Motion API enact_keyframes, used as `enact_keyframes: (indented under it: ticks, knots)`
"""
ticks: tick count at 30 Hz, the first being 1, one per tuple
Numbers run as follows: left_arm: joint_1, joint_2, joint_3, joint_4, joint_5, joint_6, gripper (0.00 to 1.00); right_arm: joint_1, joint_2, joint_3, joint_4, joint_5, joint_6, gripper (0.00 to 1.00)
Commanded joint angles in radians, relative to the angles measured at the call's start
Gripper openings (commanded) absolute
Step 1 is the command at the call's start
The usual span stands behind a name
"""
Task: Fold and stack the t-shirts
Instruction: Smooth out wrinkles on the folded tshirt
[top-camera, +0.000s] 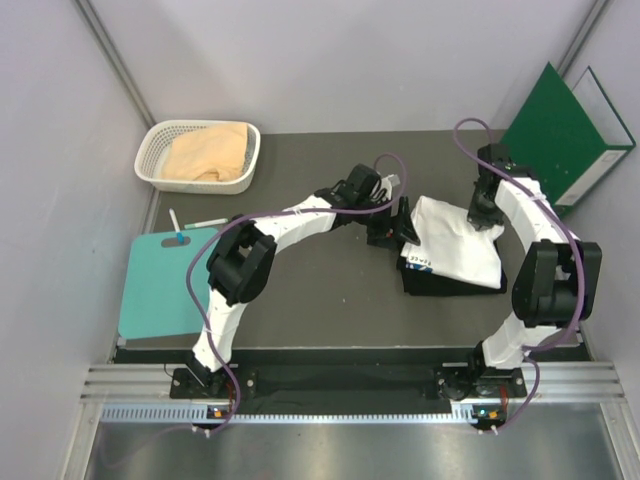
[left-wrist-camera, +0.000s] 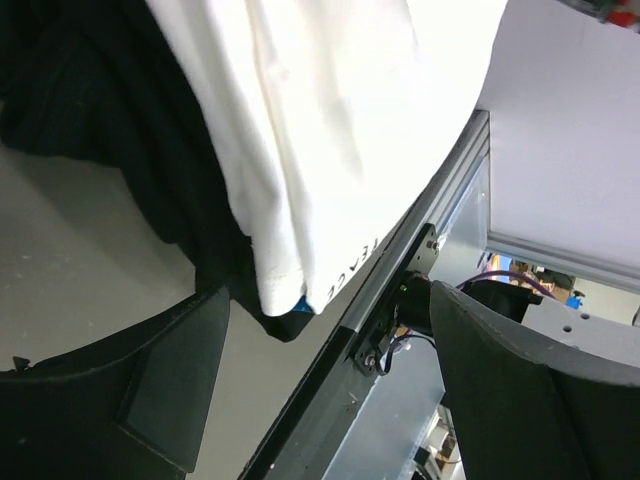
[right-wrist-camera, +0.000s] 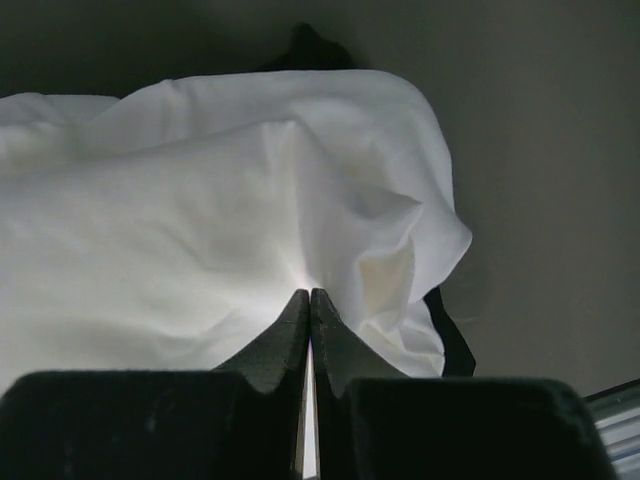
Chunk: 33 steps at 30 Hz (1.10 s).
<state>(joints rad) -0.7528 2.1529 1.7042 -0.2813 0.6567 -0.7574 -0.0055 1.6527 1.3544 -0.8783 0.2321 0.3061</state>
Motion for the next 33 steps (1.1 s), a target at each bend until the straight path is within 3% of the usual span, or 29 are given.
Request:
enact_keyframes:
  ticks: [1,11,14,15,18,19,33]
  knots:
    - [-0.019,-0.010,0.054,0.044,-0.011,0.003,0.85,-0.047,0.036,0.026,0.019,0.052,-0.018,0.00]
    - [-0.057,0.125,0.230,-0.053,-0.012,0.035,0.83,-0.113,0.055,0.020,0.055,0.052,-0.027,0.00]
    - [-0.065,0.156,0.265,-0.065,-0.008,0.040,0.62,-0.125,0.070,0.025,0.055,0.050,-0.038,0.00]
    - [-0.065,0.160,0.268,-0.068,-0.006,0.038,0.46,-0.129,0.076,0.026,0.056,0.050,-0.039,0.00]
    - [-0.068,0.154,0.265,-0.071,-0.015,0.041,0.18,-0.134,0.082,0.025,0.062,0.041,-0.048,0.00]
    - [-0.068,0.144,0.261,-0.076,-0.022,0.044,0.00,-0.136,0.084,0.022,0.068,0.029,-0.048,0.00]
    - [-0.074,-0.027,0.164,-0.067,-0.066,0.056,0.00,-0.137,0.142,0.074,0.096,-0.060,-0.107,0.00]
